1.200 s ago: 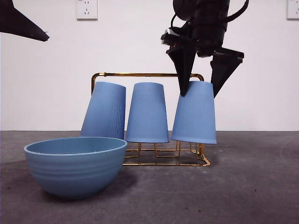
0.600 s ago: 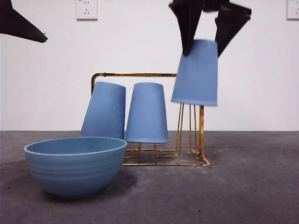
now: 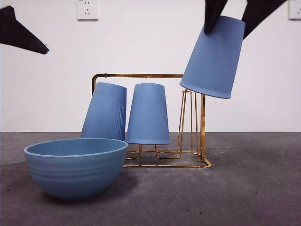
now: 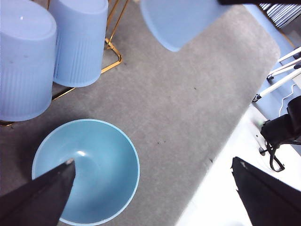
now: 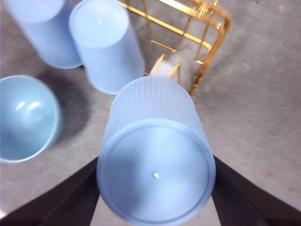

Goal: Right arm lift cup from the cupboard, then place it on the right of the bowl

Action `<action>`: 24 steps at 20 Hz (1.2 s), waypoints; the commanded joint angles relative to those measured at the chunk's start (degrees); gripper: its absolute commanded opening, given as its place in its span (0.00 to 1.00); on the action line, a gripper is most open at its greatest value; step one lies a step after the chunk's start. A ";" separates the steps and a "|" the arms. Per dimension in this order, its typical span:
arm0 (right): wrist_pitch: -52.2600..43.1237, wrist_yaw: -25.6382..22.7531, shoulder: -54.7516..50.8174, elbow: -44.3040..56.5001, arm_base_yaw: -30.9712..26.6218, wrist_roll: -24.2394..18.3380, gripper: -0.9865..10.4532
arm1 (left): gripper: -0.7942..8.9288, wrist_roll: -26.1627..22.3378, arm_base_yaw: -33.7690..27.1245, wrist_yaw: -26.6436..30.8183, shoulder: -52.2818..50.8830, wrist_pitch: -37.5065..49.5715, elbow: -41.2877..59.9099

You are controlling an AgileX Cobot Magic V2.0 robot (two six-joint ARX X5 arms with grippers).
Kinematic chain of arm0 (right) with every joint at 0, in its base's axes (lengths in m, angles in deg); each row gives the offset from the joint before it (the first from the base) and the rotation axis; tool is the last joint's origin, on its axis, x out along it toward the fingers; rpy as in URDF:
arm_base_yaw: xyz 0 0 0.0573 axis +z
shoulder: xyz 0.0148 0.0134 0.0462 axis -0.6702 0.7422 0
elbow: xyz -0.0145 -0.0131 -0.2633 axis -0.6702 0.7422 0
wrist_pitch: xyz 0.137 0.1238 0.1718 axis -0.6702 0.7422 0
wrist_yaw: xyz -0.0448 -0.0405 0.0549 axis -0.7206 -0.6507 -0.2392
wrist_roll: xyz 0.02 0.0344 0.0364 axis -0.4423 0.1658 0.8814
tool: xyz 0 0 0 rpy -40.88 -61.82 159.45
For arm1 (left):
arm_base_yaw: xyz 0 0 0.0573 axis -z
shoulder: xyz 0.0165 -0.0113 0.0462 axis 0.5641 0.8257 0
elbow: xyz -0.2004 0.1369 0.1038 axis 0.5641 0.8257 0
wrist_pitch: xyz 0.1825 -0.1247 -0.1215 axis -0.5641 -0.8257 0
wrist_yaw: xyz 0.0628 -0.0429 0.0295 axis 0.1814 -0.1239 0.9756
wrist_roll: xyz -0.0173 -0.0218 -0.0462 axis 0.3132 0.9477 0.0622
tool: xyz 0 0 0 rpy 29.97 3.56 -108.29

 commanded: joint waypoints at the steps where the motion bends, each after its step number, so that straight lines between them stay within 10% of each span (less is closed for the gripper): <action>1: -6.32 2.95 -4.79 6.69 0.46 0.48 0.31 | 0.63 1.88 0.17 0.02 1.79 1.40 -1.16; 9: -24.26 13.49 -21.27 29.38 0.63 3.30 0.31 | 0.63 8.35 0.17 -2.25 8.07 4.79 -1.16; 17: -57.88 27.45 -24.74 50.01 0.63 21.90 0.31 | 0.63 15.74 0.13 -19.15 18.12 10.91 -1.16; 24: -79.25 28.30 -21.81 58.29 0.96 33.16 0.31 | 0.63 24.15 0.28 -27.30 22.16 21.64 -1.16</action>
